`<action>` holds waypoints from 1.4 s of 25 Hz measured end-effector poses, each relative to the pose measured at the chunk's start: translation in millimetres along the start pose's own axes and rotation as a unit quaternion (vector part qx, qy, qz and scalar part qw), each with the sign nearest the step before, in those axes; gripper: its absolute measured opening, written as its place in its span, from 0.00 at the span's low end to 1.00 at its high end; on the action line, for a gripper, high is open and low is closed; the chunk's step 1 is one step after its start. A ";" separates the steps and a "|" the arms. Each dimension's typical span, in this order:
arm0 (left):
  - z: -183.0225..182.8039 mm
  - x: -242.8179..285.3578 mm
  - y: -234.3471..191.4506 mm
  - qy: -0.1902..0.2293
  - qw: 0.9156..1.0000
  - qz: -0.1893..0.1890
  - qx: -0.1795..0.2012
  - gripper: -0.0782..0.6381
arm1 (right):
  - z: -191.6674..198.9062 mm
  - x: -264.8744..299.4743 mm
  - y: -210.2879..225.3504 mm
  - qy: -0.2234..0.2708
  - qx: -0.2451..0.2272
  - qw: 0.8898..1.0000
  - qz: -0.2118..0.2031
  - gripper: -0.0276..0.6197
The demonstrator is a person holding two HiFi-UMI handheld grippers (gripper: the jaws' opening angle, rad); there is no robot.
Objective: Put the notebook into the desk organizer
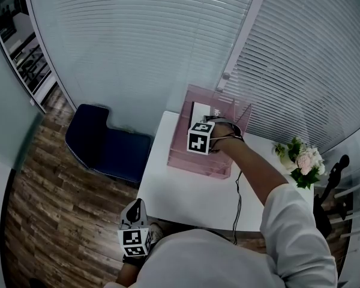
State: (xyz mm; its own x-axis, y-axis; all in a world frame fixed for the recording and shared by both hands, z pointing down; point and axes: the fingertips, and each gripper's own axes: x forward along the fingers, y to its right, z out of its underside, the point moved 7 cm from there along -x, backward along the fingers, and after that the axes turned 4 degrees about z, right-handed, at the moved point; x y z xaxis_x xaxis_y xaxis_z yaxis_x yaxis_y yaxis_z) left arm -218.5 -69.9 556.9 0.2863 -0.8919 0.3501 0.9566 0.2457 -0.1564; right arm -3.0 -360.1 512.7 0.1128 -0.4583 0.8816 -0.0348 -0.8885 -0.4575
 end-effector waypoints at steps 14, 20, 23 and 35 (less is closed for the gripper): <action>-2.1 4.3 12.4 0.001 1.000 0.011 0.006 0.12 | 5.6 -23.7 -2.7 0.038 0.020 0.998 -0.034 0.45; -6.1 6.6 18.8 0.001 1.000 0.019 0.013 0.12 | 10.9 -46.4 -0.6 0.087 0.063 0.994 -0.021 0.44; -5.5 6.7 21.9 0.000 1.000 0.020 0.017 0.12 | 17.0 -64.6 -4.7 0.129 0.101 0.986 -0.013 0.41; -10.8 13.7 43.2 -0.009 0.998 0.041 0.043 0.12 | 76.8 -136.1 -47.9 0.313 0.263 0.910 0.071 0.28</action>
State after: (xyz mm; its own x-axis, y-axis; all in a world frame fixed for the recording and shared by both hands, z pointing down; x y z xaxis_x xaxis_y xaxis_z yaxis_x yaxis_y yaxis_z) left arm -173.8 -75.6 544.9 0.3632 -0.8609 0.3564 0.9311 0.3490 -0.1058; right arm 59.6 -253.6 405.7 -0.4483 -0.6365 0.6276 0.4940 -0.7616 -0.4195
